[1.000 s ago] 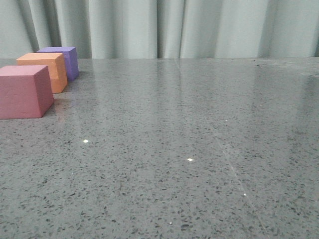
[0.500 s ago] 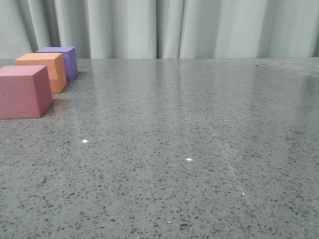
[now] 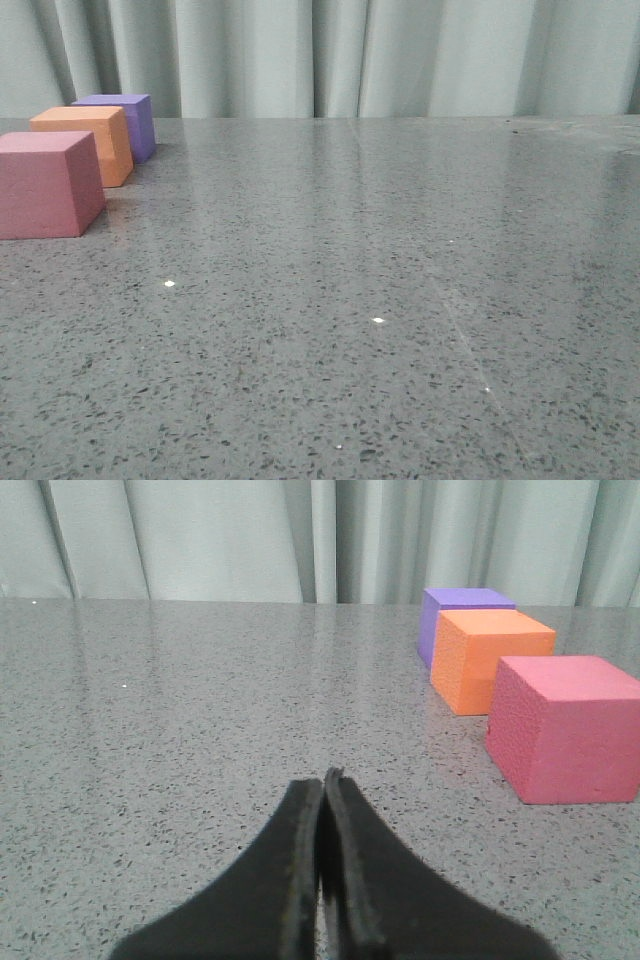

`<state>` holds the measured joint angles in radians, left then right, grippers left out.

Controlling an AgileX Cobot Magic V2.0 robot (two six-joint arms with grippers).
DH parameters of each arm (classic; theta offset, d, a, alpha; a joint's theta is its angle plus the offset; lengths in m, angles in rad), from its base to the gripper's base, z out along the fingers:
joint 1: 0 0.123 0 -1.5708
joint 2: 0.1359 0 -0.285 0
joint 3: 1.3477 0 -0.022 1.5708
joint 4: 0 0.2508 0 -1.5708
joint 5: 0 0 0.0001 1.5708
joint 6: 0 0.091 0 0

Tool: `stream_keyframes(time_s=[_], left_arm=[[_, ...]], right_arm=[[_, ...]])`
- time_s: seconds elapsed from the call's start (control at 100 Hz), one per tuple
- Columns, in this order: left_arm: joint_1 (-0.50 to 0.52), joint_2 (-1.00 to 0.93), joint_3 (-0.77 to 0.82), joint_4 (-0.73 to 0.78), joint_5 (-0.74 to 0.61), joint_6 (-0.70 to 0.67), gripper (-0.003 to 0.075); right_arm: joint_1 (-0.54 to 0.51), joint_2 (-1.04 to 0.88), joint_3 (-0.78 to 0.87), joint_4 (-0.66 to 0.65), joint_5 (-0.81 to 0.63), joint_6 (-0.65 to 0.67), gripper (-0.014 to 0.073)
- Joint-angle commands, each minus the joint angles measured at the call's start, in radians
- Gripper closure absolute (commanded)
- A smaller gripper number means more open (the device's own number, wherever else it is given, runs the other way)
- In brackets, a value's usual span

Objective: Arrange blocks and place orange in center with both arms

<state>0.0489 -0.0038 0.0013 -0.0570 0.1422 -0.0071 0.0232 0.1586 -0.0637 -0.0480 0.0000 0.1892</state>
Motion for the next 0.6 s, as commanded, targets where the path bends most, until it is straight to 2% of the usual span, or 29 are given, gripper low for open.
stream_keyframes(time_s=[0.0,0.15,0.22,0.59], left_arm=[[0.002,-0.033,0.019,0.000,-0.075,-0.012,0.0739],[0.002,-0.033,0.019,0.000,-0.075,-0.012,0.0739],[0.002,-0.033,0.019,0.000,-0.075,-0.012,0.0739],[0.002,-0.033,0.019,0.000,-0.072,-0.012,0.0739]], right_arm=[[-0.020,-0.046,0.021,-0.018,-0.082,-0.016,0.0707],[-0.029,-0.148,0.088,-0.018,-0.077,-0.016,0.0707],[-0.029,-0.200,0.086,-0.021,-0.022,-0.016,0.0707],[-0.034,-0.195,0.086,-0.024,-0.005,-0.016,0.0707]])
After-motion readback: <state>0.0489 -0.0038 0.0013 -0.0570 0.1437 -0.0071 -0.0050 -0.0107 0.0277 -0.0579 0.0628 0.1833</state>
